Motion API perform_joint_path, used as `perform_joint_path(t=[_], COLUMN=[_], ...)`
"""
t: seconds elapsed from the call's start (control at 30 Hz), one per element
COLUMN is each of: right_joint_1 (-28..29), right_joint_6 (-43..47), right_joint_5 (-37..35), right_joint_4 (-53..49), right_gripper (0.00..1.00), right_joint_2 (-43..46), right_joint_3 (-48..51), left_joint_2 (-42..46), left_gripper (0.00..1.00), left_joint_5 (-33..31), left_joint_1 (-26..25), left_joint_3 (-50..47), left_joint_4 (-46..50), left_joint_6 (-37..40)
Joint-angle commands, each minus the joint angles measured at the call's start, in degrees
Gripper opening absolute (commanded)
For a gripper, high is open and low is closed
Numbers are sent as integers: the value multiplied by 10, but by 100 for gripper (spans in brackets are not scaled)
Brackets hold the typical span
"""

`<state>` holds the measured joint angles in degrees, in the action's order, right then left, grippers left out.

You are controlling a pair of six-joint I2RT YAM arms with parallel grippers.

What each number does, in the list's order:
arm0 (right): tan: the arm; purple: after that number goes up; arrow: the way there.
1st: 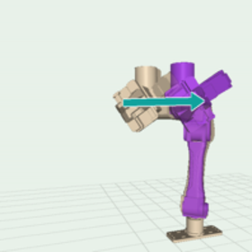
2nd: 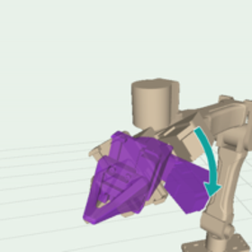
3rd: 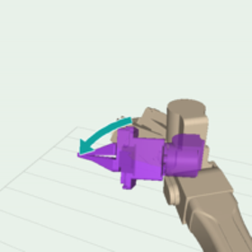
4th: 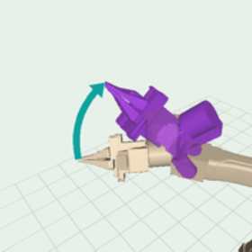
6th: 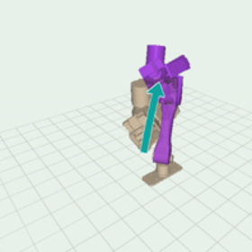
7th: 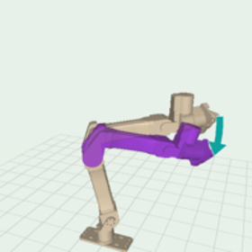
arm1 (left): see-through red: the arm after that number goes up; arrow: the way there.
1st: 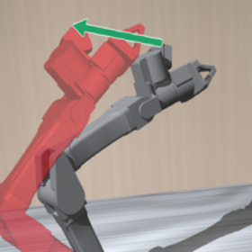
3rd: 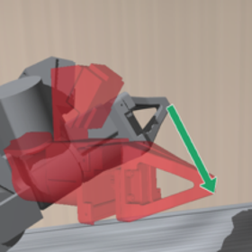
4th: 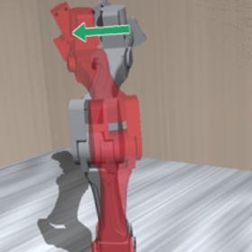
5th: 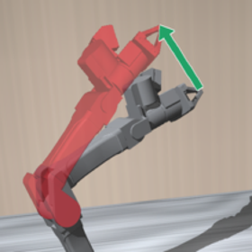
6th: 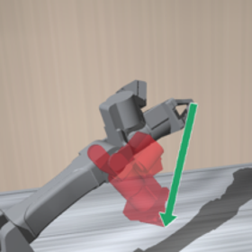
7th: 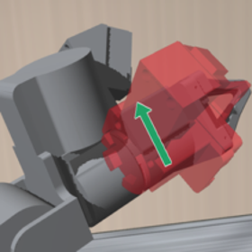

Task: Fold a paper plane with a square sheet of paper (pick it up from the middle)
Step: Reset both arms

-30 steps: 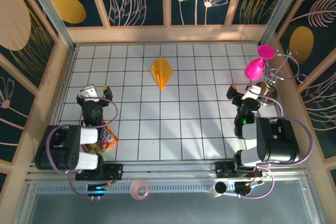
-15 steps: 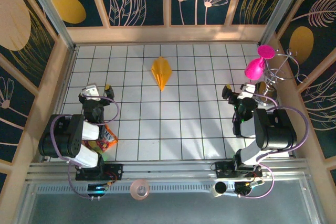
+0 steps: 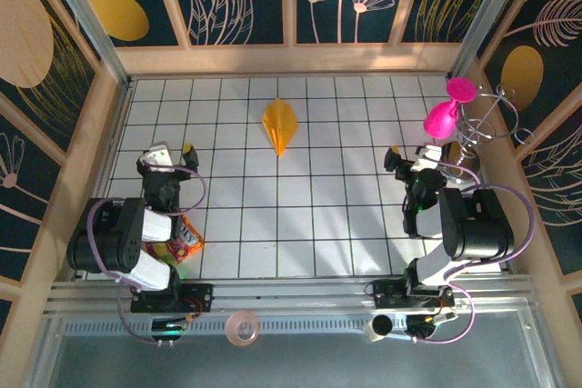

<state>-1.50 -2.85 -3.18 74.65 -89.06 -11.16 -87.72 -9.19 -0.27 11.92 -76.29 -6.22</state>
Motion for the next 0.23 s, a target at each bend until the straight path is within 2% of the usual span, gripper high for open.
perform_joint_path(t=[0.0, 0.2], right_joint_1=[3, 3], right_joint_6=[12, 12], right_joint_5=[-11, -12], right_joint_4=[25, 25], right_gripper=[99, 99], right_joint_2=[-4, -4], right_joint_3=[-8, -8], left_joint_2=[-5, -4], left_gripper=[99, 99], left_joint_5=[13, 16], left_joint_1=[5, 4], left_joint_3=[12, 12], left_joint_4=[5, 6], left_joint_6=[9, 11])
